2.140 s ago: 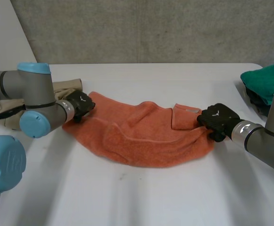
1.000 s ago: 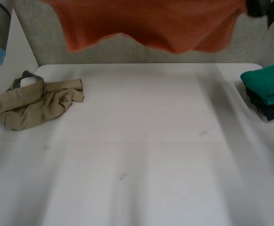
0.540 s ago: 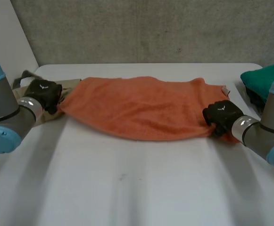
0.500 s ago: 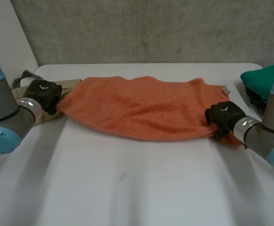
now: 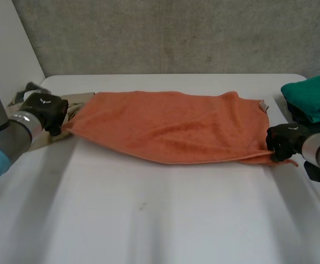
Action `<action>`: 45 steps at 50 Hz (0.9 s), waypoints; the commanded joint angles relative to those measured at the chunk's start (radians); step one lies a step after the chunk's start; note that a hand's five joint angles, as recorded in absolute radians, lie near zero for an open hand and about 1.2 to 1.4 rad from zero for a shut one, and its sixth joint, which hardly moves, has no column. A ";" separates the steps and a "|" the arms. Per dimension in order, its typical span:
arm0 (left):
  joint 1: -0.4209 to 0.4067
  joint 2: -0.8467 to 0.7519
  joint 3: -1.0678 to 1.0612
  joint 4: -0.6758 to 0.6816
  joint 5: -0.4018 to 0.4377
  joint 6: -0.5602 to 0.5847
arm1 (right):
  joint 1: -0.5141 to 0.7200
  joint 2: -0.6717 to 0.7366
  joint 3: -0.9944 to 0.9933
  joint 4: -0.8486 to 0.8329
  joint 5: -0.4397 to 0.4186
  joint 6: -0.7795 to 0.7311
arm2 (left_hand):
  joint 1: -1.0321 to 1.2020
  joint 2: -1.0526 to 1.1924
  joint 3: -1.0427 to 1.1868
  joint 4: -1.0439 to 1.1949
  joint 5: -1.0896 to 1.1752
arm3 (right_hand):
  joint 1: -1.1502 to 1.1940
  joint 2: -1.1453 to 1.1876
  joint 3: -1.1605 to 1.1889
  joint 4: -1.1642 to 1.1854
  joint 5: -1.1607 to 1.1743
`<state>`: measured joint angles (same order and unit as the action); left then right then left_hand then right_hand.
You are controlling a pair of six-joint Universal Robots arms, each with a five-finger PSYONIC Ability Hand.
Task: Fold the laundry.
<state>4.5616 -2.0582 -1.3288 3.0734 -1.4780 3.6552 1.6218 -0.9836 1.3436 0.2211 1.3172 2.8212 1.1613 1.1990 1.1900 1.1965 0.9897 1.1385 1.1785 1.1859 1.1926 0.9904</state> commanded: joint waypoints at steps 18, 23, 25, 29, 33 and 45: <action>0.025 0.225 -0.293 -0.314 -0.018 0.470 | -0.109 -0.181 0.117 0.422 0.017 -0.832 | 0.235 0.197 0.206 0.200 0.232 | 0.258 0.218 0.210 0.204 0.231; -0.082 0.097 -0.089 -0.271 -0.091 0.338 | -0.082 -0.110 0.022 0.253 -0.001 -0.668 | 0.235 0.197 0.206 0.200 0.232 | 0.258 0.218 0.210 0.204 0.231; -0.105 0.055 -0.020 -0.257 -0.113 0.300 | -0.071 -0.089 0.002 0.204 -0.004 -0.631 | 0.235 0.197 0.206 0.200 0.232 | 0.258 0.218 0.210 0.204 0.231; -0.154 -0.058 0.152 -0.211 -0.165 0.220 | -0.048 -0.041 -0.035 0.080 -0.003 -0.569 | 0.235 0.197 0.206 0.200 0.232 | 0.258 0.218 0.210 0.204 0.231; -0.187 -0.164 0.318 -0.180 -0.225 0.187 | -0.033 0.005 -0.063 -0.054 0.000 -0.545 | 0.235 0.197 0.206 0.200 0.232 | 0.258 0.218 0.210 0.204 0.231; -0.242 -0.437 0.747 -0.205 -0.311 0.250 | 0.003 0.148 -0.196 -0.238 0.076 -0.548 | 0.235 0.197 0.206 0.200 0.232 | 0.258 0.218 0.210 0.204 0.231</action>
<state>4.3364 -2.4097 -0.7180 2.8865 -1.7713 3.8767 1.6148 -0.8842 1.2000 0.0136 1.3655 2.2784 1.1614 1.1990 1.1900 1.1966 0.9897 1.1385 1.1785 1.1860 1.1929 1.0120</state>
